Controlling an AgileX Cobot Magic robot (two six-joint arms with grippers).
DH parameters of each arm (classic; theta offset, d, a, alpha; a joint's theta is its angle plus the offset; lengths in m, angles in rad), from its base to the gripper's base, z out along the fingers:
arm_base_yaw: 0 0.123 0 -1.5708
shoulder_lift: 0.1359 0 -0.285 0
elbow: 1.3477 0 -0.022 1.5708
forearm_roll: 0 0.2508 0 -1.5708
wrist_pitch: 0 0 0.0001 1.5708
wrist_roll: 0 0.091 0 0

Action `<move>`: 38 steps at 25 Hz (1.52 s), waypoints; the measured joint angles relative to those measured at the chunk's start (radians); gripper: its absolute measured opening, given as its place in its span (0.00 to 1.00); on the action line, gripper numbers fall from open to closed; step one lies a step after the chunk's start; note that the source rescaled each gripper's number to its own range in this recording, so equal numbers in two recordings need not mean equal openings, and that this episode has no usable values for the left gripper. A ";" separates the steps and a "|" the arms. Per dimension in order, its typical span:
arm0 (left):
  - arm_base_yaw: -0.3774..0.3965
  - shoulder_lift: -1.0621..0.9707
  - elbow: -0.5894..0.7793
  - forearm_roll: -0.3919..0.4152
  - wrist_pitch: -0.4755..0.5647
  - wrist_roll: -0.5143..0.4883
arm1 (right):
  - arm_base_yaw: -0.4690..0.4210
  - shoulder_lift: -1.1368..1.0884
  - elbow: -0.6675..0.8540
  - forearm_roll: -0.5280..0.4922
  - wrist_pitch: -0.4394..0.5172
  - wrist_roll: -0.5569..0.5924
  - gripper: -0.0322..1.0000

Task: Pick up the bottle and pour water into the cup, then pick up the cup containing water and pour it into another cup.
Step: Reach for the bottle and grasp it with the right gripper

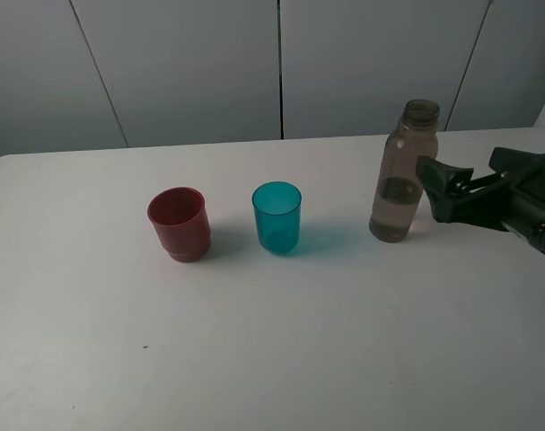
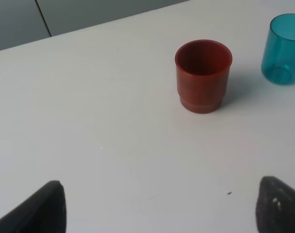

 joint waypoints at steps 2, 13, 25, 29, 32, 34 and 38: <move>0.000 0.000 0.000 0.000 0.000 0.001 | 0.000 0.052 0.000 -0.002 -0.054 0.000 1.00; 0.000 0.000 0.000 0.000 0.000 0.001 | 0.000 0.301 -0.114 -0.002 -0.142 0.000 1.00; 0.000 0.000 0.000 0.000 0.000 -0.001 | 0.000 0.490 -0.211 0.010 -0.166 -0.007 1.00; 0.000 0.000 0.000 0.000 0.000 -0.001 | 0.000 0.549 -0.264 0.024 -0.177 -0.009 1.00; 0.000 0.000 0.000 0.000 0.000 -0.001 | 0.000 0.584 -0.306 0.024 -0.179 -0.010 1.00; 0.000 0.000 0.000 0.000 0.000 -0.001 | 0.000 0.601 -0.331 0.024 -0.181 -0.010 1.00; 0.000 0.000 0.000 0.000 0.000 -0.001 | 0.000 0.625 -0.362 0.024 -0.176 -0.010 1.00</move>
